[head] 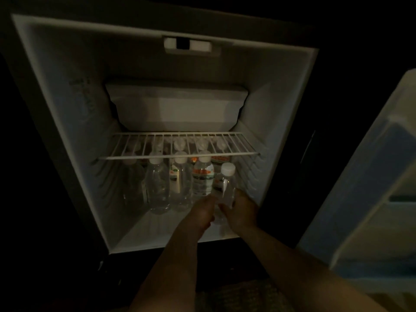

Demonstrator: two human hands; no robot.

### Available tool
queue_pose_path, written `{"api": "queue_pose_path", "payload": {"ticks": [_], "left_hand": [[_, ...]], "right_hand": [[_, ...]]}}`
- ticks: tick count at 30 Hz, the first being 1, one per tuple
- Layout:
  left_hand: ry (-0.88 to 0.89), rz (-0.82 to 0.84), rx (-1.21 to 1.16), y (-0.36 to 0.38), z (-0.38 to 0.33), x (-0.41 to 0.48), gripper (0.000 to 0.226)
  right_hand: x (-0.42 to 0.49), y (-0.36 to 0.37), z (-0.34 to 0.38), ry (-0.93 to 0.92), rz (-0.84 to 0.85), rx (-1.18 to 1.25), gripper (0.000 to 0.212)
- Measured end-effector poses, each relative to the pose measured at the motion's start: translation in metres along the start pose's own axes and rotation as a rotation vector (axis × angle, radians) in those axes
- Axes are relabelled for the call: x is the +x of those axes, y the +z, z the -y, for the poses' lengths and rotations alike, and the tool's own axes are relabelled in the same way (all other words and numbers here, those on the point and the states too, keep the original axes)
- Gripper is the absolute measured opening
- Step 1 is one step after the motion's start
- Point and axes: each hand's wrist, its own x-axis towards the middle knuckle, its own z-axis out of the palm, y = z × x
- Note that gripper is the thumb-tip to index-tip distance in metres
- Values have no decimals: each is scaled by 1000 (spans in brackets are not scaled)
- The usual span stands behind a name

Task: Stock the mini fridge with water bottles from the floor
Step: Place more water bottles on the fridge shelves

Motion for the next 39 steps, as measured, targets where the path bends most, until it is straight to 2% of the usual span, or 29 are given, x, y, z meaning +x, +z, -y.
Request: {"api": "queue_pose_path", "payload": {"ticks": [3,8,11,16,20,25,29,33,36,39], "left_hand": [[3,3,-125,5,3,6,22],[20,-20,-261,15,8,17,43],[25,-39,-346,22,10,21,43],[46,-28,-405,21,10,24,40],[58,3,-374,24,14,25,39],[45,33,-349,24,16,28,15],[38,-3,-236,17,10,21,29],[34,-89,-72,8,-4,7,28],[66,-105,50,3,-14,-7,28],[105,-105,139,-1,-29,-28,26]], "right_hand": [[6,5,0,55,-49,56,40],[16,12,2,161,-99,149,29],[19,14,0,187,-107,248,23],[23,15,-3,182,-55,452,27],[28,14,-9,187,59,410,37],[34,16,-10,241,133,417,46],[35,11,-5,283,116,512,41],[32,-3,5,305,136,301,46],[24,-16,13,263,162,386,43],[11,-31,29,250,164,472,26]]}}
